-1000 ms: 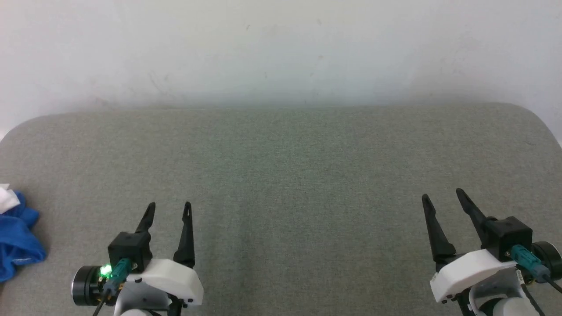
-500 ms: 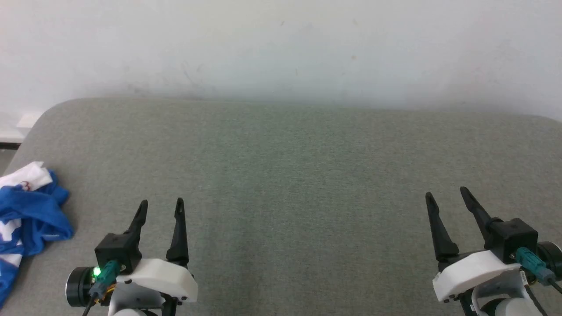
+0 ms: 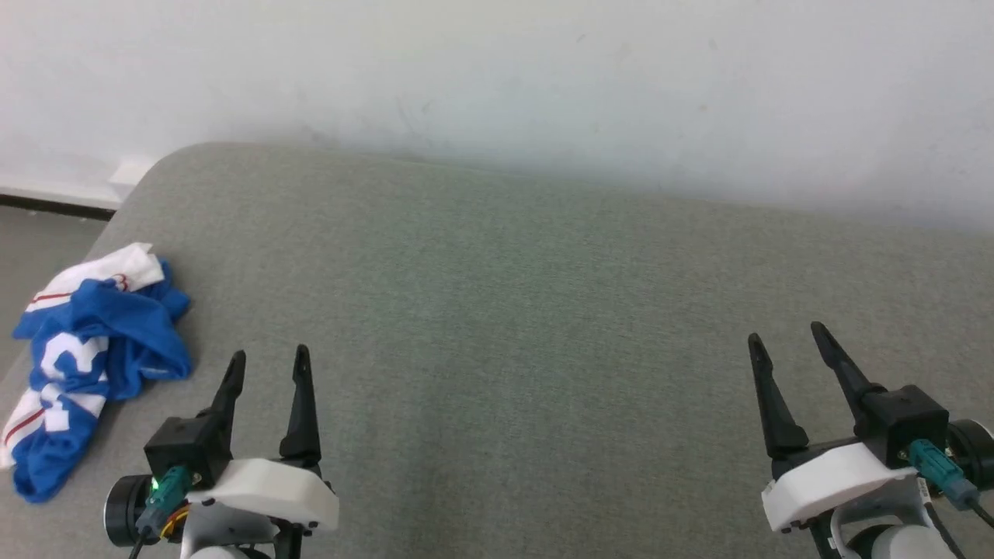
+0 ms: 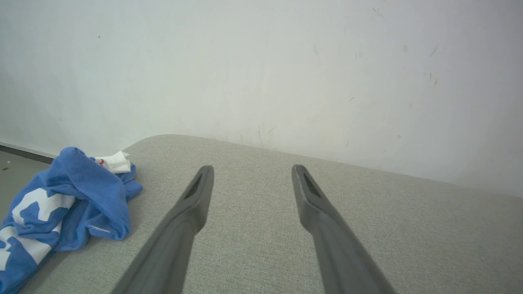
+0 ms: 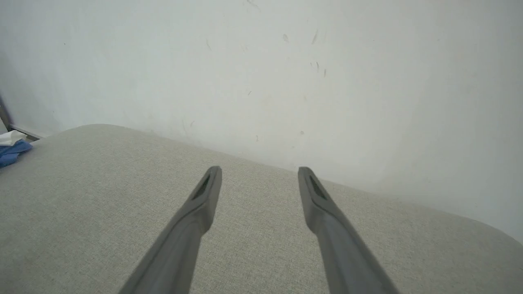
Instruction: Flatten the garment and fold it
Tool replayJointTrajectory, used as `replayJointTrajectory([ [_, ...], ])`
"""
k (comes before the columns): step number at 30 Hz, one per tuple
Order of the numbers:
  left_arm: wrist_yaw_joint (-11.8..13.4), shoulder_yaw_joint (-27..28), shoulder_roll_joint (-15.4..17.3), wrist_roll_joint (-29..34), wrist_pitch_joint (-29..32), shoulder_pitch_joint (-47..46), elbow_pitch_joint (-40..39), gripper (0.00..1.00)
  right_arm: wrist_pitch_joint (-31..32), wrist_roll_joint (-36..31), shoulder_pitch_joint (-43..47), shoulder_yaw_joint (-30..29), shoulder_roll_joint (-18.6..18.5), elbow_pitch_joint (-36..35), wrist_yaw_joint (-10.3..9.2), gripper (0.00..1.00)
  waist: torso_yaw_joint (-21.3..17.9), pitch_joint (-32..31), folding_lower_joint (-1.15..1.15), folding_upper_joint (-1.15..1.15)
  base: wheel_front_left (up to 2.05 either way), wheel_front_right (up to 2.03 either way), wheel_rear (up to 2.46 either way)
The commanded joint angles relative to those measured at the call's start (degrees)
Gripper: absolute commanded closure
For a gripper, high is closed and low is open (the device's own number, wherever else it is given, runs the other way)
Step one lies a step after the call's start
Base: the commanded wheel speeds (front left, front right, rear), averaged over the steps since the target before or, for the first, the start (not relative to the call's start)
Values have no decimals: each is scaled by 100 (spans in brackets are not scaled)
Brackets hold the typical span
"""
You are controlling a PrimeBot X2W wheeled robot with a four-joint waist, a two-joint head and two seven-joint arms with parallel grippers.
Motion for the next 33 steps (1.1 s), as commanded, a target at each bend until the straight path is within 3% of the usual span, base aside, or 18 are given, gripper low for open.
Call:
replayJointTrajectory([
  [1, 24, 49, -12, -76, -57, -39, -26, 0, -62, -41, 7, 14, 10, -47, -2, 0, 139, 10, 0, 0, 0, 0, 0],
  [23, 163, 264, -17, -334, -320, -102, -122, 0, -200, 8, 46, 62, 14, -222, -2, 0, 920, 153, 0, 0, -3, -3, -3],
  [33, 116, 754, -20, -456, -440, -805, -404, 0, -160, -78, -85, 79, 16, -362, -3, 0, 1026, 534, 0, 0, 0, 0, 0],
])
